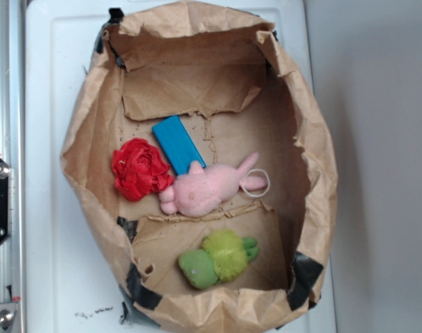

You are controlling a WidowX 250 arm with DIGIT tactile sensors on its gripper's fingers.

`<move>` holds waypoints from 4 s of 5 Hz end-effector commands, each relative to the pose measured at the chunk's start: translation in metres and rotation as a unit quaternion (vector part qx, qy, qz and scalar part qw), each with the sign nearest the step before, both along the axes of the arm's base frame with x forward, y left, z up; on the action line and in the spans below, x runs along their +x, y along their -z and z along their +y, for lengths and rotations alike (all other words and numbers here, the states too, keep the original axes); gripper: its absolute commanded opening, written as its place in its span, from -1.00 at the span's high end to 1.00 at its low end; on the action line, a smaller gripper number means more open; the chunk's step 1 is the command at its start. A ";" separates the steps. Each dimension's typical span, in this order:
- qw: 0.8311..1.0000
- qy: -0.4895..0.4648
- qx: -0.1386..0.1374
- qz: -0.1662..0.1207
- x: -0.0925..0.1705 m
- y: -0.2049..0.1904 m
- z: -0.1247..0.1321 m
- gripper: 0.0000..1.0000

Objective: Grab the pink bunny.

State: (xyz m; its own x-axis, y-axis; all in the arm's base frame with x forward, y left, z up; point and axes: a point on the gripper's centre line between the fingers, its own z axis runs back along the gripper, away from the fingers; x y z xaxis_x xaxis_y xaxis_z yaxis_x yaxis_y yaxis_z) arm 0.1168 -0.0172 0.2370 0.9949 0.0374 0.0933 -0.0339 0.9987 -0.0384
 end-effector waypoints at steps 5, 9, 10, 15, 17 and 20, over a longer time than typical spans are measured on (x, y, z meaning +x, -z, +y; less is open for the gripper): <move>1.000 -0.010 0.012 -0.024 0.086 0.021 0.060 -1.00; 0.992 0.117 0.052 -0.017 0.167 0.093 0.030 -1.00; 0.988 0.154 0.026 0.006 0.177 0.118 0.018 -1.00; 0.994 0.101 0.020 -0.039 0.194 0.142 -0.011 -1.00; 0.994 0.101 0.020 -0.039 0.194 0.142 -0.011 -1.00; 0.993 0.062 0.079 -0.065 0.209 0.189 0.025 -1.00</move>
State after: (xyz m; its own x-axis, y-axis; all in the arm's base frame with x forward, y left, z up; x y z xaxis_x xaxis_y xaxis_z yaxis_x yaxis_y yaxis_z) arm 0.3209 0.0102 0.0365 0.9767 -0.1171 0.1801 0.0956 0.9877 0.1237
